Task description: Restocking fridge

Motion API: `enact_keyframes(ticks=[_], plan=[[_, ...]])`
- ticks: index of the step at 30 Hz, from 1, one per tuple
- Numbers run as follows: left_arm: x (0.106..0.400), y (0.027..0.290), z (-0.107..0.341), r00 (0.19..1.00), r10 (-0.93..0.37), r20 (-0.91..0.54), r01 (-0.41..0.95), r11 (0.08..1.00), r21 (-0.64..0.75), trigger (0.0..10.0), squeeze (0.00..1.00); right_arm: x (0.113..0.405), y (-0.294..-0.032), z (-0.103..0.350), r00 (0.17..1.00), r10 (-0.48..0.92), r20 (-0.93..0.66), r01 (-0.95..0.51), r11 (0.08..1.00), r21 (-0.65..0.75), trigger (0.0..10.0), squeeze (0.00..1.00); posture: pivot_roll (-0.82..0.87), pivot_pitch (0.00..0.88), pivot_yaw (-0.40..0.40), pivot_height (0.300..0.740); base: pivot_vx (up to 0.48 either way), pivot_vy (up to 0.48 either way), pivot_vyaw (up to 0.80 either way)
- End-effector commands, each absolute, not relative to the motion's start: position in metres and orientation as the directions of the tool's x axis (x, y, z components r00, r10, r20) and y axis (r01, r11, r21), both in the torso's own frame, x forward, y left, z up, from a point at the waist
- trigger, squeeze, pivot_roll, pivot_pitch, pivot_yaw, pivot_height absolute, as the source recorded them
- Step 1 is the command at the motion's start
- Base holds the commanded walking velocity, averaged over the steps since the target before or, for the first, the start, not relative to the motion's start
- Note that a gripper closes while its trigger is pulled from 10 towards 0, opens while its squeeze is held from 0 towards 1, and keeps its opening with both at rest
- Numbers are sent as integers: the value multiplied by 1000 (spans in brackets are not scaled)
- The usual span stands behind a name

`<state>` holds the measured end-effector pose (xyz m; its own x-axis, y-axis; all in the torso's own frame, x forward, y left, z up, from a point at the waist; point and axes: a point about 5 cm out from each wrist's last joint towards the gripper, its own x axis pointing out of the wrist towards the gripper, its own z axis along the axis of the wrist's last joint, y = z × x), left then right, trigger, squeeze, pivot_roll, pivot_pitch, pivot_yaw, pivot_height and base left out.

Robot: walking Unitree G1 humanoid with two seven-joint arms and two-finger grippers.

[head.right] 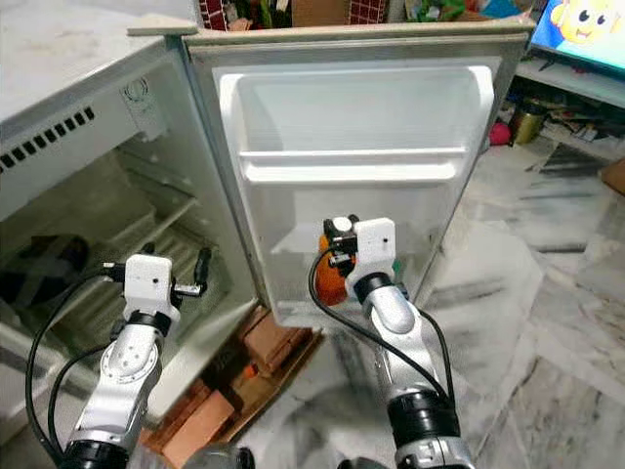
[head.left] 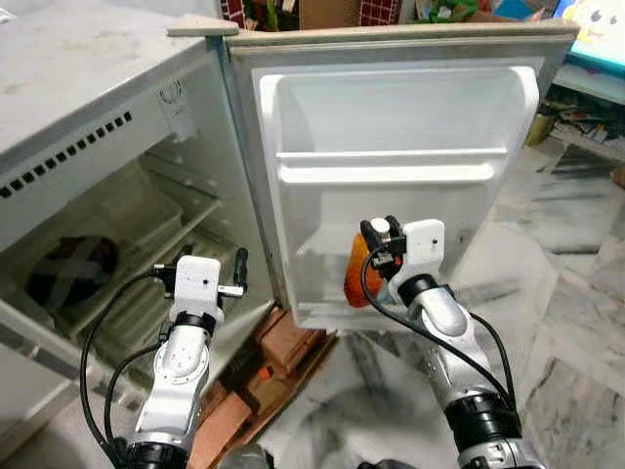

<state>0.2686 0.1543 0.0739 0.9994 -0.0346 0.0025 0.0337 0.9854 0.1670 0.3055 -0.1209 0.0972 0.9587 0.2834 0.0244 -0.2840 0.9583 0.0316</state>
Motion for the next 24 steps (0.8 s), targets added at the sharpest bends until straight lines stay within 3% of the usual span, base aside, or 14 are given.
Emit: enact_keyframes(ticks=[1, 10, 24], plan=[[269, 155, 75, 999, -39, 6, 37, 985, 171, 10000, 0, 309, -119, 107, 955, 289, 63, -291, 957, 22, 10000, 0, 111, 72, 15, 740, 304, 0, 0], [263, 157, 74, 999, -36, 2, 35, 984, 173, 10000, 0, 305, -121, 100, 955, 294, 28, -294, 955, 23, 10000, 0, 106, 69, 17, 740, 245, 0, 0], [223, 185, 75, 997, 72, -28, -66, 982, 178, 10000, 0, 269, -144, 103, 964, 264, 37, -266, 963, 34, 10000, 0, 105, 82, 14, 740, 0, 0, 0]])
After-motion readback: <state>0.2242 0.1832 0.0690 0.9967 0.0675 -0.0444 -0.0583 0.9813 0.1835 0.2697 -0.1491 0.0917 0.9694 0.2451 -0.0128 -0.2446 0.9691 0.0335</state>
